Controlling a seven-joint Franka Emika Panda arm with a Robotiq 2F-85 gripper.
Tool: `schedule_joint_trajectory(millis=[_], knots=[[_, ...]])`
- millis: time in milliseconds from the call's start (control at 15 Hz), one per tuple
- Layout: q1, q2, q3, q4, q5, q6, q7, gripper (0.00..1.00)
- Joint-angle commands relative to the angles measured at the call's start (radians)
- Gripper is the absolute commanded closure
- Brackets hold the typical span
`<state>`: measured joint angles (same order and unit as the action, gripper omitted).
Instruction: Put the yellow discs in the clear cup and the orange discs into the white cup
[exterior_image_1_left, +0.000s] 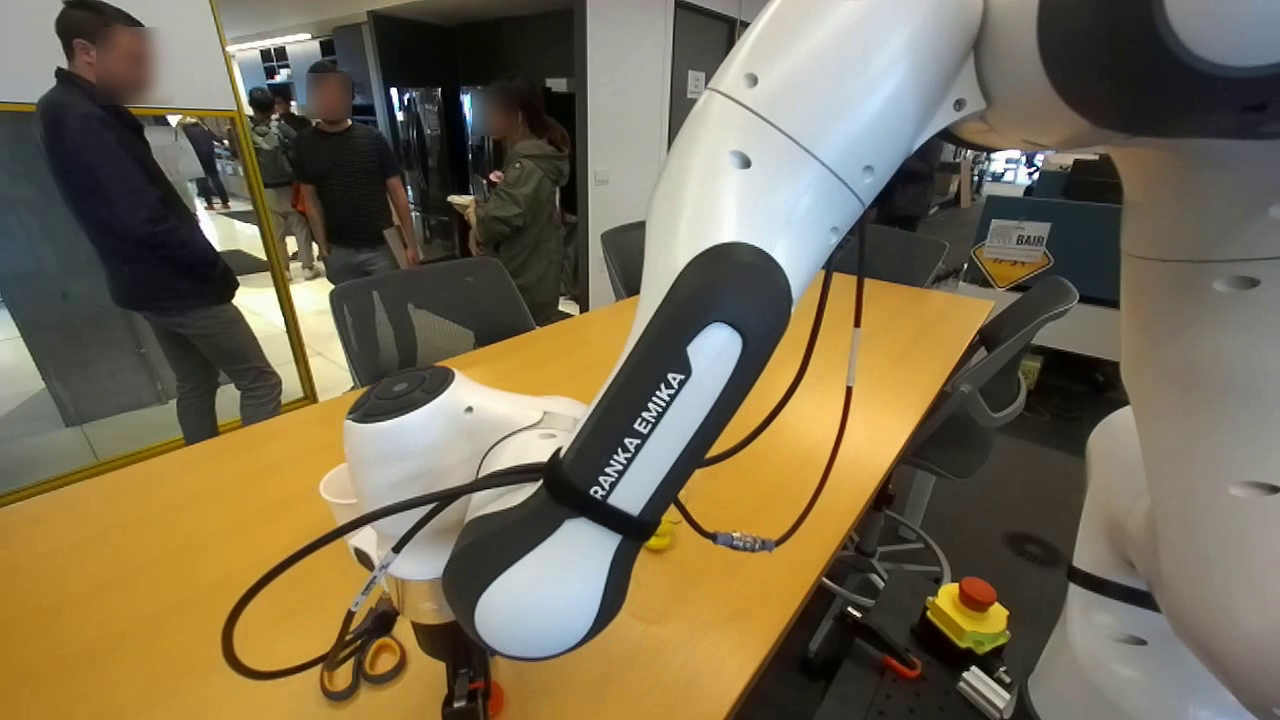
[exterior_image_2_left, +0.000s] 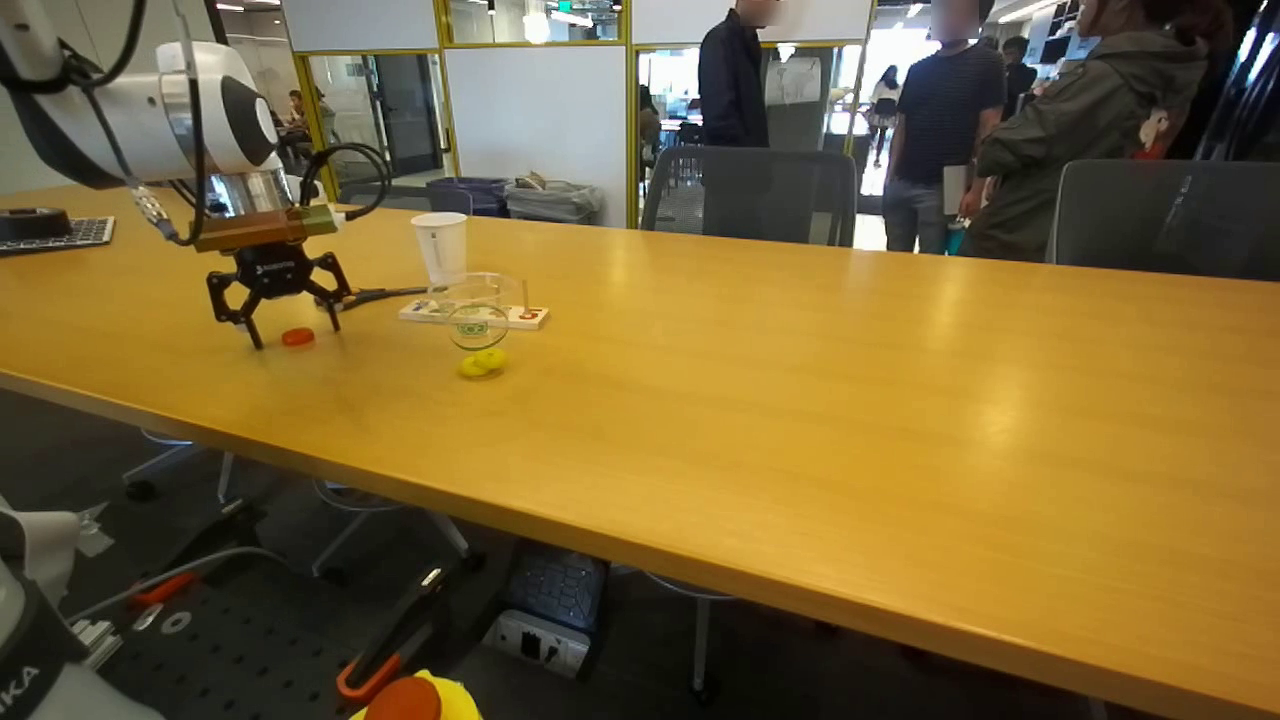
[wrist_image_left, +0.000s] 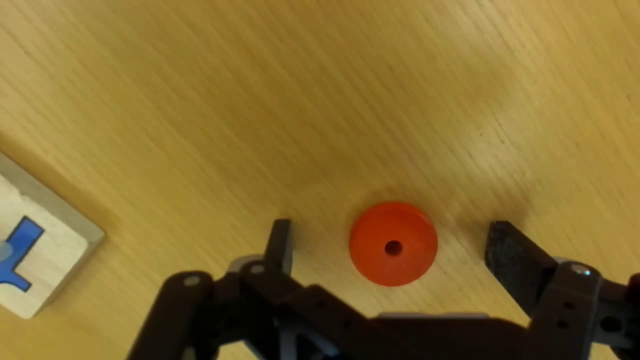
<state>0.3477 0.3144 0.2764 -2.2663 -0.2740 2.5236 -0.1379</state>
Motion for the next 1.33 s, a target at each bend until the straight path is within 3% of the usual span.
schedule_joint_trajectory(millis=[0, 667, 1067, 1133, 1200, 1267], knots=[[-0.039, 0.001, 0.025, 0.034, 0.066, -0.061, -0.094, 0.00], [-0.109, -0.015, 0.069, 0.030, 0.229, -0.076, -0.260, 0.00], [-0.113, -0.030, 0.065, 0.000, 0.240, -0.027, -0.252, 0.00], [-0.114, -0.031, 0.066, -0.004, 0.242, -0.019, -0.255, 0.08], [-0.117, -0.032, 0.068, -0.009, 0.248, -0.009, -0.258, 0.26], [-0.117, -0.034, 0.068, -0.014, 0.249, -0.002, -0.256, 0.32]])
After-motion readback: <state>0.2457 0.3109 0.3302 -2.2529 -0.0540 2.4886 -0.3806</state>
